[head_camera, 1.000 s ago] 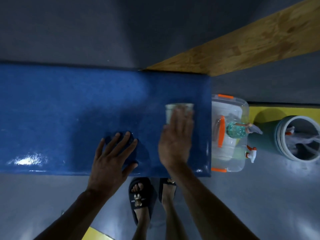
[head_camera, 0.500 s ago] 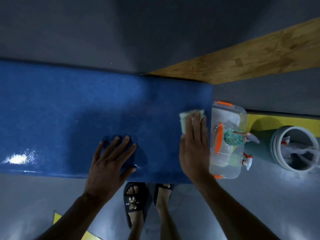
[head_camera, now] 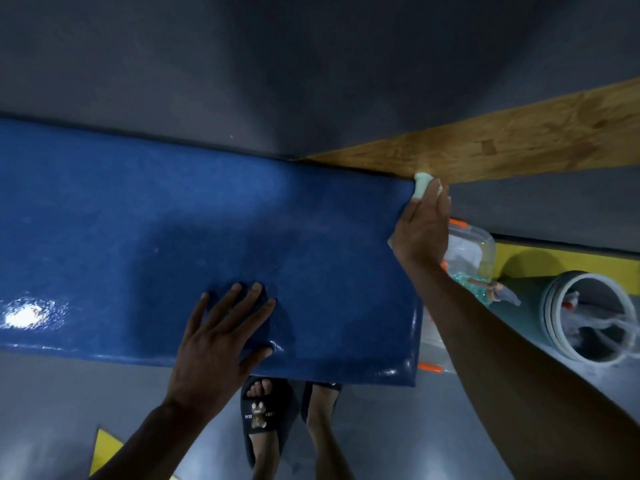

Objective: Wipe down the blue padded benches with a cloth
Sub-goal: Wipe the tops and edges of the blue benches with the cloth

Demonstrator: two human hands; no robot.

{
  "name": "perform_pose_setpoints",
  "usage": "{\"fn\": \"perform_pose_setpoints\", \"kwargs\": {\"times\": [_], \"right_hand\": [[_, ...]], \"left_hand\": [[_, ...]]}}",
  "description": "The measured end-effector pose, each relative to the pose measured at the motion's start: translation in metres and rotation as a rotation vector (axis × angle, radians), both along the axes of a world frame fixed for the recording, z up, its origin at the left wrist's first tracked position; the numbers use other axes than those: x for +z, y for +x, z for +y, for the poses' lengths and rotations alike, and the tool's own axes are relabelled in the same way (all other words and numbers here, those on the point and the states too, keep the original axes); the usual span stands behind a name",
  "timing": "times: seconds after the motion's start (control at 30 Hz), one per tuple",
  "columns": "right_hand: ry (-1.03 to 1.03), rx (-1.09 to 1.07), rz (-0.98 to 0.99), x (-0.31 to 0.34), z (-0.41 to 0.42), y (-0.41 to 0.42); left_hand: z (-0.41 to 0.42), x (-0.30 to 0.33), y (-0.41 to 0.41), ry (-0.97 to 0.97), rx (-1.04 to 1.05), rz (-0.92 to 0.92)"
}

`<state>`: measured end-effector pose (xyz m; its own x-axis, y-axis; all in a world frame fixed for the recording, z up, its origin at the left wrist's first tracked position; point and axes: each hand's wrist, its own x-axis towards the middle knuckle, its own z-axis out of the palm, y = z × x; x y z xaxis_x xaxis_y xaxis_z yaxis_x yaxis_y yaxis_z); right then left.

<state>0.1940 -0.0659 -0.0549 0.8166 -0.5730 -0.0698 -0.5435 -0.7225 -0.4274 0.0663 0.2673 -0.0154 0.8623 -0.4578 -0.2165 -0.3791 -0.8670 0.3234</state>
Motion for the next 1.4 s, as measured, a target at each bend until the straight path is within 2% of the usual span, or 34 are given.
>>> {"fn": "perform_pose_setpoints", "kwargs": {"times": [0.13,0.23,0.37,0.47,0.53,0.63,0.77,0.87,0.9,0.97,1.03,1.17,1.27,1.4], "right_hand": [[-0.039,0.109,-0.025,0.001,0.017,-0.047],[0.017,0.021,-0.022,0.015,0.033,-0.079],[0.061,-0.030,-0.038,0.015,0.016,-0.035],[0.144,-0.156,0.068,0.015,-0.003,0.014],[0.064,-0.150,0.081,0.017,0.004,0.021],[-0.169,0.168,0.023,0.015,0.051,0.001],[-0.150,0.423,-0.020,0.019,0.122,-0.002],[-0.231,0.720,0.021,0.025,0.091,0.000],[-0.259,0.762,0.028,0.024,0.067,-0.001],[-0.267,0.678,0.061,0.022,0.022,-0.007],[-0.211,0.494,0.055,0.020,-0.001,-0.015],[-0.202,0.254,0.025,0.016,0.035,-0.013],[-0.236,0.357,0.031,0.021,0.103,-0.001],[-0.200,0.711,-0.036,0.025,0.175,0.017]], "left_hand": [[0.000,0.000,0.000,0.001,0.006,0.015],[0.000,-0.001,-0.001,-0.001,0.013,0.014],[0.000,-0.002,0.000,-0.005,0.010,0.011],[0.000,-0.003,0.000,-0.011,0.019,0.011],[-0.001,-0.004,-0.001,-0.014,0.029,0.004],[-0.002,-0.004,-0.002,-0.014,0.029,0.004],[0.000,-0.005,-0.002,0.012,0.024,0.001],[0.000,-0.006,-0.001,0.022,0.019,-0.009],[-0.001,-0.006,-0.001,0.017,0.025,-0.012],[-0.001,-0.006,-0.001,0.017,0.031,-0.013],[-0.001,-0.006,-0.001,0.008,0.037,-0.012],[-0.003,-0.005,-0.002,-0.037,0.056,-0.028],[-0.002,-0.005,0.000,-0.050,0.057,-0.024],[-0.003,-0.005,-0.002,-0.036,0.053,-0.011]]}}
